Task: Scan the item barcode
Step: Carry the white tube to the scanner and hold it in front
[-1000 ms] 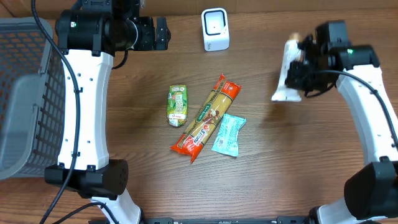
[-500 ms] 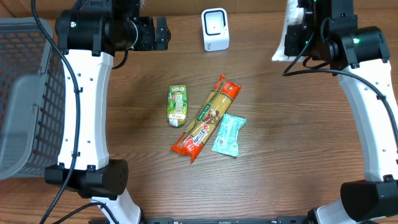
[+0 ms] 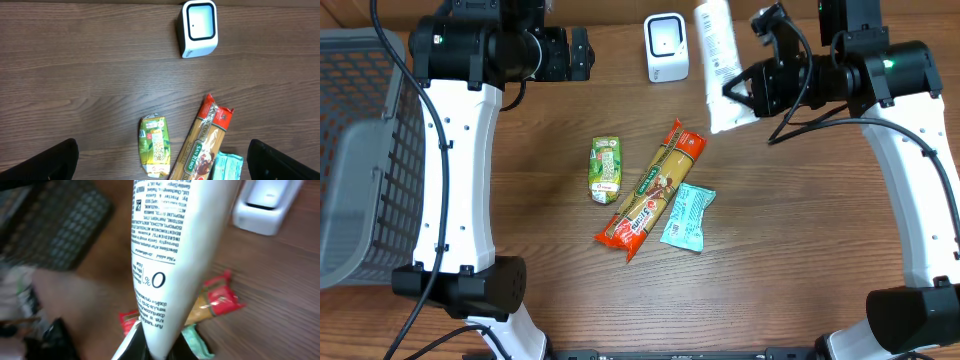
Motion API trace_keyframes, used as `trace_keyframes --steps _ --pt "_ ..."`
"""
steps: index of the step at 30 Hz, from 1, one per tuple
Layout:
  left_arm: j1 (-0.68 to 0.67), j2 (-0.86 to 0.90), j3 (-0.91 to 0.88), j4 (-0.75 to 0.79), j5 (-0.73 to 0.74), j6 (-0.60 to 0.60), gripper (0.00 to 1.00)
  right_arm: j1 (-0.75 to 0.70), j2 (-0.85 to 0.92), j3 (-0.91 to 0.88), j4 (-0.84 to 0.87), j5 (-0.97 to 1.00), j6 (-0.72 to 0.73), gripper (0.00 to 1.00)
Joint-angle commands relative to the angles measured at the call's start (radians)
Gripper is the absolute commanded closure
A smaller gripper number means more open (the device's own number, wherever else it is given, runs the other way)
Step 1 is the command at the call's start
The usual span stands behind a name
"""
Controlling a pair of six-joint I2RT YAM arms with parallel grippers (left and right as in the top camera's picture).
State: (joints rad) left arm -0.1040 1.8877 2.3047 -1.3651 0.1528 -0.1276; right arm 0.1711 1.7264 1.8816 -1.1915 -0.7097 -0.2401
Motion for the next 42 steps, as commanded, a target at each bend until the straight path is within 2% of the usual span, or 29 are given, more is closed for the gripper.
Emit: trace_keyframes --steps 1,8,13,18,23,28,30,35,42 --pt "-0.001 0.005 0.006 0.001 -0.006 0.016 0.0 -0.006 -0.017 0.027 0.008 -0.28 -0.174 0.96" --pt "-0.001 0.005 0.006 0.001 -0.006 0.016 0.0 -0.069 -0.017 0.027 0.011 -0.453 -0.187 0.96" --pt "-0.001 0.005 0.006 0.001 -0.006 0.016 0.01 -0.096 -0.017 0.027 0.007 -0.409 -0.176 0.96" --pt "-0.001 0.005 0.006 0.001 -0.006 0.016 0.0 -0.048 -0.014 0.003 0.04 -0.031 -0.079 0.96" --pt "-0.001 0.005 0.006 0.001 -0.006 0.016 0.0 0.08 0.017 -0.079 0.241 0.589 0.12 0.96" --pt "-0.001 0.005 0.006 0.001 -0.006 0.016 0.0 0.204 0.126 -0.121 0.466 1.02 0.124 0.96" --pt "-0.001 0.005 0.006 0.001 -0.006 0.016 0.01 0.229 0.182 -0.121 0.565 1.11 0.057 0.96" --pt "-0.001 0.005 0.006 0.001 -0.006 0.016 0.0 0.243 0.316 -0.121 0.793 1.128 -0.343 0.96" --pt "-0.001 0.005 0.006 0.001 -0.006 0.016 0.0 0.244 0.498 -0.121 1.174 1.318 -0.751 0.96"
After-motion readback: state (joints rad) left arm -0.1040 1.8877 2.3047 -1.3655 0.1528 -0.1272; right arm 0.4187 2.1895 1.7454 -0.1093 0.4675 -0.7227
